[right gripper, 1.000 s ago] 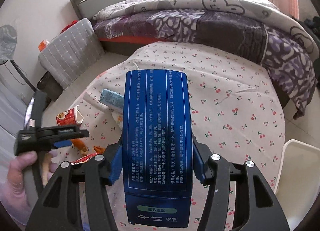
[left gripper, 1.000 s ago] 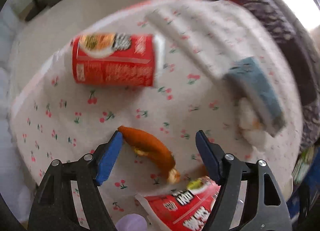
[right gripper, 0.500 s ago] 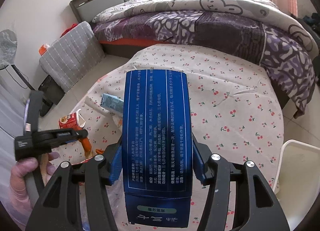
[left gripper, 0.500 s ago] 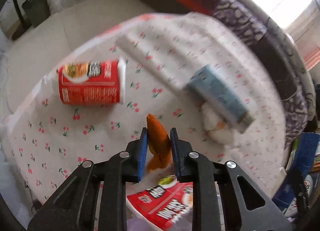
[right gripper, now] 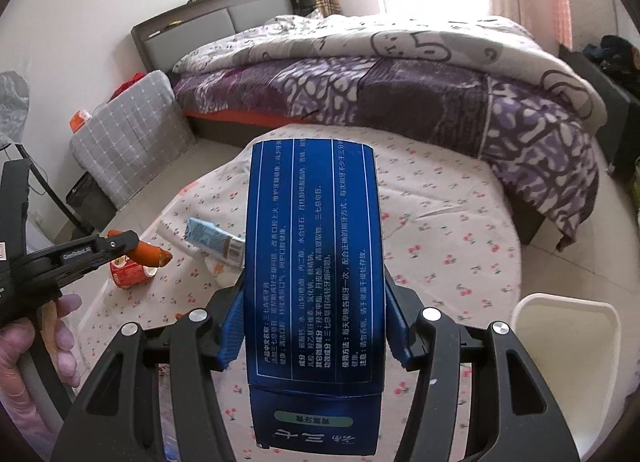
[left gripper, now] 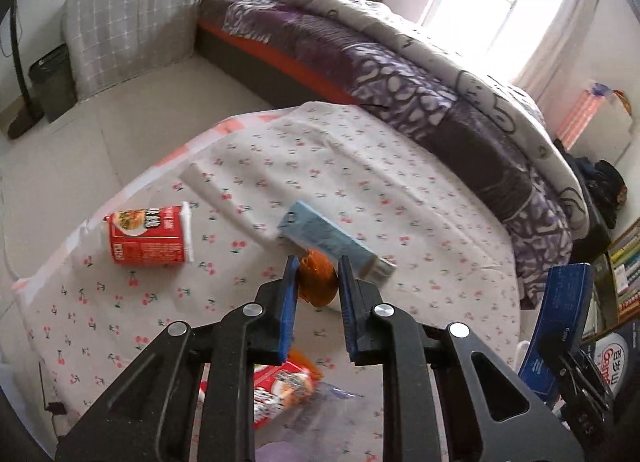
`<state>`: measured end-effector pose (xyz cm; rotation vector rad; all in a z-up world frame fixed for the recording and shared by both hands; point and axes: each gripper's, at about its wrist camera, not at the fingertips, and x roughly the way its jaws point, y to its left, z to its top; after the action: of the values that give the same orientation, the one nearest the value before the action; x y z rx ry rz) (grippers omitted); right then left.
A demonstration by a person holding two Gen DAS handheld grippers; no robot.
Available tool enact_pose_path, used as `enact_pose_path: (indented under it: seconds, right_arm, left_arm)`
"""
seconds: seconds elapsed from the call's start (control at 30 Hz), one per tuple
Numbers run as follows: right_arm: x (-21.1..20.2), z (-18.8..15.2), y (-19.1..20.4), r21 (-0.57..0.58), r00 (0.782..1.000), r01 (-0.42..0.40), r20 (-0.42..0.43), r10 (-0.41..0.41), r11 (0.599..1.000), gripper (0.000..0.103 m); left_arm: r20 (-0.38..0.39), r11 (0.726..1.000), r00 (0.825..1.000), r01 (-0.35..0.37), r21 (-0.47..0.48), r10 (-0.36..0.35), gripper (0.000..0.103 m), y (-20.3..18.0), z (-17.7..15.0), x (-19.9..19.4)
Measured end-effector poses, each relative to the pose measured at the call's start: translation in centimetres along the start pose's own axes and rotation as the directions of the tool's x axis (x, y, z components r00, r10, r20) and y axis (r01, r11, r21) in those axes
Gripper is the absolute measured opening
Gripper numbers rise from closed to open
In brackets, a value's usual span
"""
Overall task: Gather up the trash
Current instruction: 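Carry the box to the white bin and open the right tool while the left tool carries the peel, then lower the orange peel into the white bin and open the left tool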
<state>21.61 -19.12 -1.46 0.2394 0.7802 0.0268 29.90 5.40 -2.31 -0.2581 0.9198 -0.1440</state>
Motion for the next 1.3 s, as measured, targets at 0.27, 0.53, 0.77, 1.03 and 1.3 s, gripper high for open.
enact_pose_path:
  seconds: [0.27, 0.53, 0.77, 1.03, 1.3]
  right_arm:
    - [-3.0, 0.0, -3.6, 0.017, 0.998, 0.054, 0.037, -0.055, 0.998, 0.056]
    - [-6.2, -0.6, -8.5, 0.046, 0.985, 0.159, 0.059, -0.162, 0.986, 0.057]
    - [-8.5, -1.9, -13.7, 0.078, 0.967, 0.253, 0.008, -0.254, 0.964, 0.057]
    - [-11.4, -3.4, -18.7, 0.159, 0.932, 0.355, 0.020, -0.362, 0.921, 0.079]
    - [-13.8, -3.3, -23.3, 0.313, 0.910, 0.387, 0.023, -0.415, 0.867, 0.084]
  left_arm:
    - [0.003, 0.997, 0.998, 0.063, 0.043, -0.064, 0.019, -3.4, -1.5, -0.5]
    - [-0.011, 0.986, 0.992, 0.127, 0.112, -0.126, 0.019, -7.6, -3.2, -0.8]
    - [-0.050, 0.966, 0.982, 0.187, 0.177, -0.181, 0.019, -12.0, -5.3, -0.4]
    - [-0.118, 0.928, 0.961, 0.274, 0.252, -0.252, 0.019, -17.9, -8.1, 0.0]
    - [-0.209, 0.867, 0.930, 0.360, 0.344, -0.304, 0.019, -24.4, -12.3, 0.4]
